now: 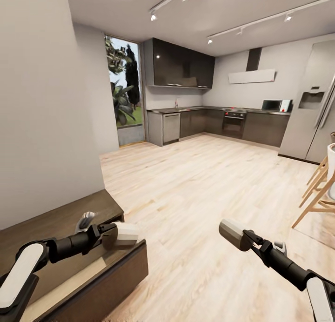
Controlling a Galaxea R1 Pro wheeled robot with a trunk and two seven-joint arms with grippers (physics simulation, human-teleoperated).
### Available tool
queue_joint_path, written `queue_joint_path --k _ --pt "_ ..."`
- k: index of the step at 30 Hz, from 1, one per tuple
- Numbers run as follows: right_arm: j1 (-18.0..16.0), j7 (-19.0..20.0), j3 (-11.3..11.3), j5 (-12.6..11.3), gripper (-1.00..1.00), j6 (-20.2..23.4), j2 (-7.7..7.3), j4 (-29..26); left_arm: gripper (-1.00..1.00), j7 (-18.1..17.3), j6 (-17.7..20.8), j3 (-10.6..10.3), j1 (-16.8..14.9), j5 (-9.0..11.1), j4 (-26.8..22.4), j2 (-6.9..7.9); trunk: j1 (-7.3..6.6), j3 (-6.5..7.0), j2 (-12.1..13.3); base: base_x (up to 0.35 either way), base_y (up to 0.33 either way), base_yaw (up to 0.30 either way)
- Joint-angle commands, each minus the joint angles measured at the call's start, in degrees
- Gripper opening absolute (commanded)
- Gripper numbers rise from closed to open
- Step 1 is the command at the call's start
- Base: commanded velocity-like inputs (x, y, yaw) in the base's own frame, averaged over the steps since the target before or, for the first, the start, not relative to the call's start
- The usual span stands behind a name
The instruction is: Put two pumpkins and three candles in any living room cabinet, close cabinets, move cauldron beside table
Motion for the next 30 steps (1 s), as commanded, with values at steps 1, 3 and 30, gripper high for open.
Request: queue_joint_path --k 1,3,30 --pt "-0.04 0.09 -0.1 -0.59 -1.0 0.54 0.02 -0.03 -1.0 0.57 0.18 0.02 -0.06 0.74 -0.01 -0.01 -0.01 -0.06 -0.03 0.0 -0.011 0.271" --pt "-0.04 0.09 -0.09 -0.57 -1.0 0.55 0.05 -0.03 -1.0 0.57 0.17 0.01 -0.06 0.74 -0.02 -0.01 -0.01 -0.06 -0.03 0.0 -0.006 0.271" --pt "-0.04 -7.16 0.83 -0.38 -1.0 0.58 0.06 -0.75 -1.0 0.57 0.12 0.0 -0.06 0.83 0.02 -0.1 -3.96 3.18 7.19 0.0 0.0 0.271"
